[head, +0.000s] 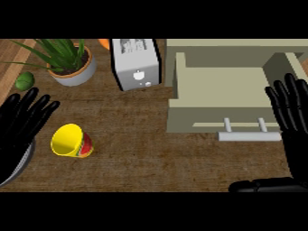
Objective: Pick up the cup, place it into the drawer and close the drawer
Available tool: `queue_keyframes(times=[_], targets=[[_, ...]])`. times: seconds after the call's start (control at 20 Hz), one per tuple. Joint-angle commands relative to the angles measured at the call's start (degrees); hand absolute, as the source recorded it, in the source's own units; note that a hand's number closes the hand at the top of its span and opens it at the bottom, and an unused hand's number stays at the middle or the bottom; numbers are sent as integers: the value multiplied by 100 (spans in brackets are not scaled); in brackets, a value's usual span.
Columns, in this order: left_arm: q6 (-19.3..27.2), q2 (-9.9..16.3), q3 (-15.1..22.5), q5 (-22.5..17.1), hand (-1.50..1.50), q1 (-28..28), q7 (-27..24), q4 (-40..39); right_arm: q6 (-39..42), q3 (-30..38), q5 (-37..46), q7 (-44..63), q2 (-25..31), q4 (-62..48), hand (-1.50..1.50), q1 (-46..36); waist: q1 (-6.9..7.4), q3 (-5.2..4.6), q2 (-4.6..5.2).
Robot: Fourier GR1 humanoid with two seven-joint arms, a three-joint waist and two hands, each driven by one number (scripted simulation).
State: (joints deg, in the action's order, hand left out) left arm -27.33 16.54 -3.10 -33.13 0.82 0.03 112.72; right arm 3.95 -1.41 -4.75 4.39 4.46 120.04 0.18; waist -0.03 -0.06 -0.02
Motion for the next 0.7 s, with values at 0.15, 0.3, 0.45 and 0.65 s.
queue_keyframes(times=[0.15, 0.3, 0.45, 0.65], targets=[[-815, 496, -574, -1165, -150, -218, 356, -593, -89, 60, -115, 461, -38, -91, -150, -511, 14, 4, 2], [-824, 67, -280, -829, -150, 172, 348, -290, -6, -171, 158, -239, -230, -485, -150, -194, 17, 6, -1], [-810, 130, -515, -908, -150, -187, 512, -655, 91, 192, -105, 115, 1, -514, -150, -584, 8, 5, 0], [-601, -58, -437, -602, -150, -401, 569, -654, -131, 18, 58, 378, -120, -485, -150, -906, 11, 5, 0]])
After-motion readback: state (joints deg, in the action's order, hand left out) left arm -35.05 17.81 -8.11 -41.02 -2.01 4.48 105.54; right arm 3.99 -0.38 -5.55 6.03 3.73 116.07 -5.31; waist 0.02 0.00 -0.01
